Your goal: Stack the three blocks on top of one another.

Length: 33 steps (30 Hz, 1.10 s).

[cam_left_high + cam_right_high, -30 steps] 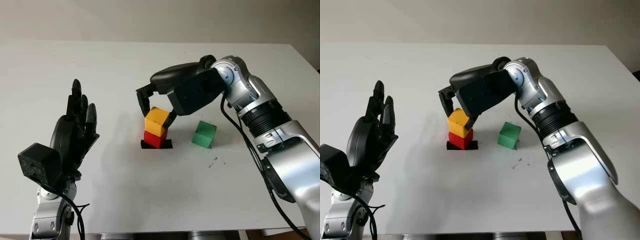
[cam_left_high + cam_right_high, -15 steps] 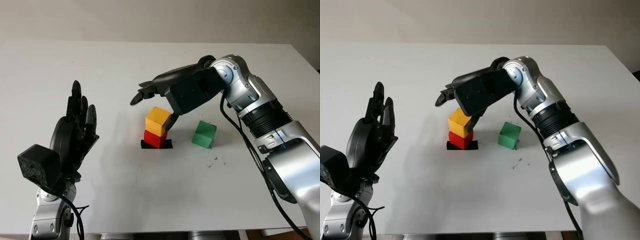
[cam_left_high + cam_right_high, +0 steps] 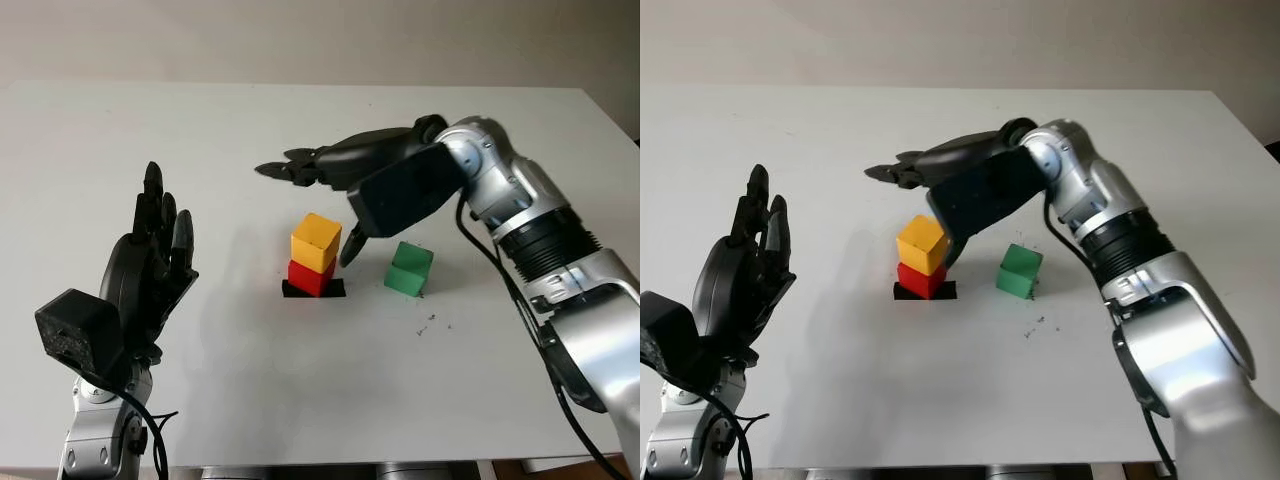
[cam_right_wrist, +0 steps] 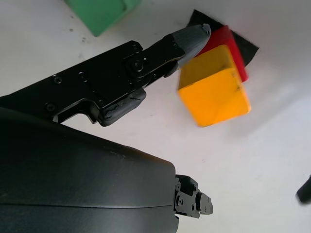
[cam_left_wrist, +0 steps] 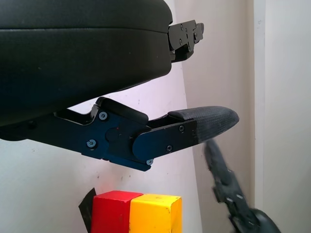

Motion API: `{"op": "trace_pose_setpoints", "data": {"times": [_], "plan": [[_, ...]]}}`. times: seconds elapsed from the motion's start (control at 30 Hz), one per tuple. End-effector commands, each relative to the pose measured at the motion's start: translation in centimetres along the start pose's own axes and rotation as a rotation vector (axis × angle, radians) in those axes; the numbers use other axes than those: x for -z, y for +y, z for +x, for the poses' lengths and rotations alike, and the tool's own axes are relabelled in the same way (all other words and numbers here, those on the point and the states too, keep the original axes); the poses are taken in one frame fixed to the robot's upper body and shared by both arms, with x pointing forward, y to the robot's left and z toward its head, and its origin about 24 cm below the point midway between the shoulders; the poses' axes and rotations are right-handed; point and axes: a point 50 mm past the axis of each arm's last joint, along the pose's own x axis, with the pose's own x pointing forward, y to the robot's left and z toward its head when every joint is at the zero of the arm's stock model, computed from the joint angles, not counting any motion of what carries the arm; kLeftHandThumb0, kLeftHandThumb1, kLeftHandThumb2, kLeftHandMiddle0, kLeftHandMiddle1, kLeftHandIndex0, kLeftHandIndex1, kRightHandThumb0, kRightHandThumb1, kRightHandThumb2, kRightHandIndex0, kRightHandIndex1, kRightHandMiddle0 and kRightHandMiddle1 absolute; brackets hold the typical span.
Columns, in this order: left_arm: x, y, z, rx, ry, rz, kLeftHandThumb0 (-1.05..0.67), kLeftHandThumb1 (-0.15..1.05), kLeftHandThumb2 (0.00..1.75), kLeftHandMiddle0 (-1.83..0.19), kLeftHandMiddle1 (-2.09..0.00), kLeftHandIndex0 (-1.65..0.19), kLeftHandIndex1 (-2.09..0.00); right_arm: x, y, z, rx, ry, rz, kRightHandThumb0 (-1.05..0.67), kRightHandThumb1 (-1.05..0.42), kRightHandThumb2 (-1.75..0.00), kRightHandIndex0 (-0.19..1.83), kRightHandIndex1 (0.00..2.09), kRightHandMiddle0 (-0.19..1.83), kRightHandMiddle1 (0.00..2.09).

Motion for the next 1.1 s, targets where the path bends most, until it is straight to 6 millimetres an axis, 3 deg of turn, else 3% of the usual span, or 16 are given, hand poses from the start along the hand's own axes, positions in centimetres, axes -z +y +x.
{"op": "trace_pose_setpoints", "data": {"times": [0.0, 0.23, 0.47, 0.67, 0.87, 1.07], "plan": [[-0.3, -0.2, -0.1, 0.001, -0.008, 0.006, -0.68, 1.05, 0.64, 0.19, -0.05, 0.19, -0.02, 0.8, -1.4, -2.3, 0.056, 0.02, 0.009, -0.73, -0.84, -0.05, -0.19, 0.0, -0.16, 0.03], [-0.2, 0.0, 0.1, -0.01, -0.004, -0.006, -0.68, 1.05, 0.64, 0.18, -0.04, 0.19, -0.02, 2.9, -1.7, -7.0, 0.11, 0.1, 0.018, -0.74, -0.86, -0.06, -0.19, 0.0, -0.05, 0.08], [-0.2, -0.1, 0.5, 0.014, -0.018, -0.014, -0.66, 1.05, 0.65, 0.18, -0.05, 0.19, -0.02, 4.3, 0.2, -10.3, 0.111, 0.149, 0.015, -0.69, -0.86, -0.06, -0.19, 0.0, 0.05, 0.11], [-0.3, 0.0, 0.6, 0.029, -0.019, -0.003, -0.64, 1.05, 0.68, 0.19, -0.05, 0.19, 0.0, 4.3, 1.6, -11.0, 0.058, 0.2, -0.067, -0.65, -0.85, -0.05, -0.17, 0.02, 0.16, 0.15], [-0.4, 0.0, 0.6, 0.031, -0.014, 0.004, -0.65, 1.05, 0.67, 0.19, -0.05, 0.19, -0.02, 3.2, 3.5, -10.3, -0.031, 0.171, -0.287, -0.52, -0.85, -0.05, -0.08, 0.07, 0.31, 0.17], [-0.4, 0.2, 0.6, 0.033, -0.015, 0.008, -0.63, 1.05, 0.68, 0.19, -0.05, 0.19, -0.01, 3.5, 5.0, -9.3, -0.02, 0.093, -0.369, -0.54, -0.84, -0.05, -0.07, 0.06, 0.34, 0.15]]}}
